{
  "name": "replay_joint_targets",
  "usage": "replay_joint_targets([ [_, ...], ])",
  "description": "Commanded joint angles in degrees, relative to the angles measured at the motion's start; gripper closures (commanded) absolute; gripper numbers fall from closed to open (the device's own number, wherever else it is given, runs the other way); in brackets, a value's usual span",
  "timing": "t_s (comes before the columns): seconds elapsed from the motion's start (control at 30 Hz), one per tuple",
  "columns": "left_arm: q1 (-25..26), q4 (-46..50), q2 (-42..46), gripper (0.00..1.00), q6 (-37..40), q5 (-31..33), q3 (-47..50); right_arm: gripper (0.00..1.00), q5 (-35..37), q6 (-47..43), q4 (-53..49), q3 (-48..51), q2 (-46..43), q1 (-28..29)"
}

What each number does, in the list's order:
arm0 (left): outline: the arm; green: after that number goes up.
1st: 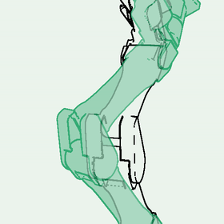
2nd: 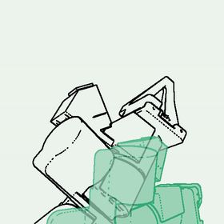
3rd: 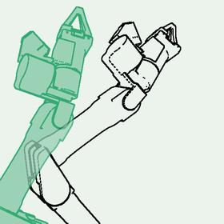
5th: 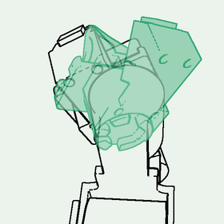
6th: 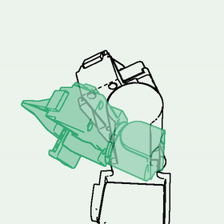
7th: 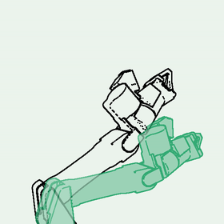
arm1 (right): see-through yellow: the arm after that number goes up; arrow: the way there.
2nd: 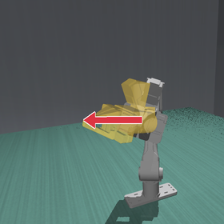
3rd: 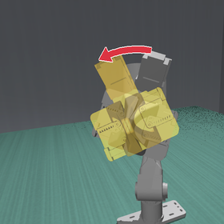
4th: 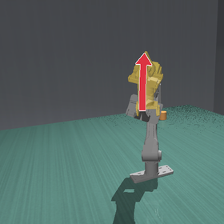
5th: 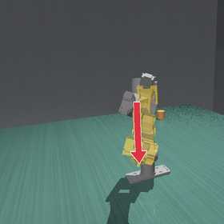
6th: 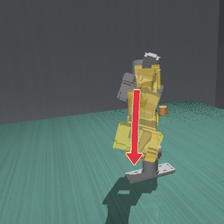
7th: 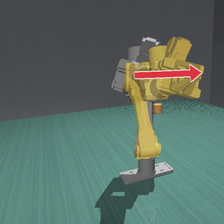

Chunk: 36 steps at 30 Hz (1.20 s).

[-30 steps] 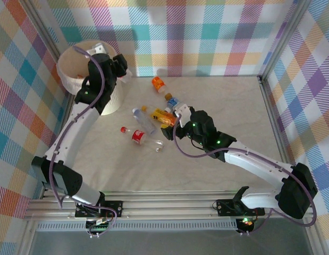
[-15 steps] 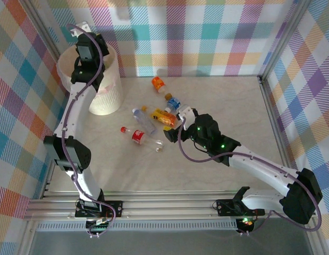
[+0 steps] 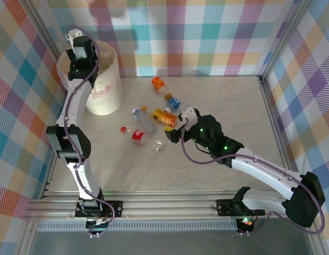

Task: Put the plastic bottles in the bin

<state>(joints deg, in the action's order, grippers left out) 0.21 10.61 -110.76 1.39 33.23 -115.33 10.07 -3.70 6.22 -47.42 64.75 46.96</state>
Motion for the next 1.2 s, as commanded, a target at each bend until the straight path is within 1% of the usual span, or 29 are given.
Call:
replay_joint_targets([
  [0.0, -2.31, 0.46, -0.62, 0.51, 1.42, 3.94, -0.69, 0.0, 0.05, -0.14, -0.22, 0.84, -0.94, 0.19],
  [0.13, -2.9, 2.99, -3.9, 0.51, 4.0, 8.15, -4.04, 0.0, 0.2, -0.28, -0.4, 1.08, -1.0, 0.24],
  [0.23, -3.06, 6.64, -6.37, 0.5, 4.33, 8.82, -6.77, 0.0, 0.39, -0.1, -0.14, 1.53, -1.18, 0.24],
  [0.3, -3.12, 8.27, -7.91, 0.46, 4.24, 10.53, -8.64, 0.0, 0.48, 0.02, -0.11, 1.83, -1.26, 0.24],
  [0.33, -3.18, 9.09, -8.96, 0.43, 4.13, 12.38, -10.15, 0.0, 0.61, 0.27, 0.04, 2.04, -1.34, 0.23],
  [0.43, -3.28, 13.79, -12.72, 0.35, 3.13, 16.63, -17.79, 0.0, 0.83, 1.59, 1.36, 3.06, -1.43, 0.24],
  [0.57, -3.16, 23.56, -18.19, 0.23, 0.4, 16.89, -30.42, 0.0, 0.8, 3.16, 3.34, 4.13, -0.99, 0.23],
  [0.63, -3.03, 26.71, -19.29, 0.15, -1.16, 16.13, -34.28, 0.0, 1.0, 3.4, 3.36, 4.02, -0.6, 0.24],
  [0.7, -2.9, 27.71, -18.59, 0.11, -2.37, 15.08, -34.53, 0.0, 1.67, 3.5, 3.41, 3.83, -0.42, 0.22],
  [0.8, -2.84, 30.1, -16.8, 0.07, -5.1, 13.31, -34.47, 0.0, 4.53, 4.59, 4.08, 3.9, -0.33, 0.24],
  [0.9, -2.77, 32.82, -15.11, 0.04, -8.41, 9.99, -34.31, 0.0, 8.73, 7.14, 4.59, 3.89, 0.0, 0.24],
  [1.03, -2.42, 34.67, -12.38, 0.0, -12.1, 2.7, -32.86, 0.0, 11.26, 9.87, 3.65, 3.25, 1.38, 0.17],
  [1.17, -1.71, 32.9, -7.85, 0.0, -15.33, -5.37, -27.4, 0.0, 13.7, 12.99, 0.15, 1.23, 3.47, -0.08],
])
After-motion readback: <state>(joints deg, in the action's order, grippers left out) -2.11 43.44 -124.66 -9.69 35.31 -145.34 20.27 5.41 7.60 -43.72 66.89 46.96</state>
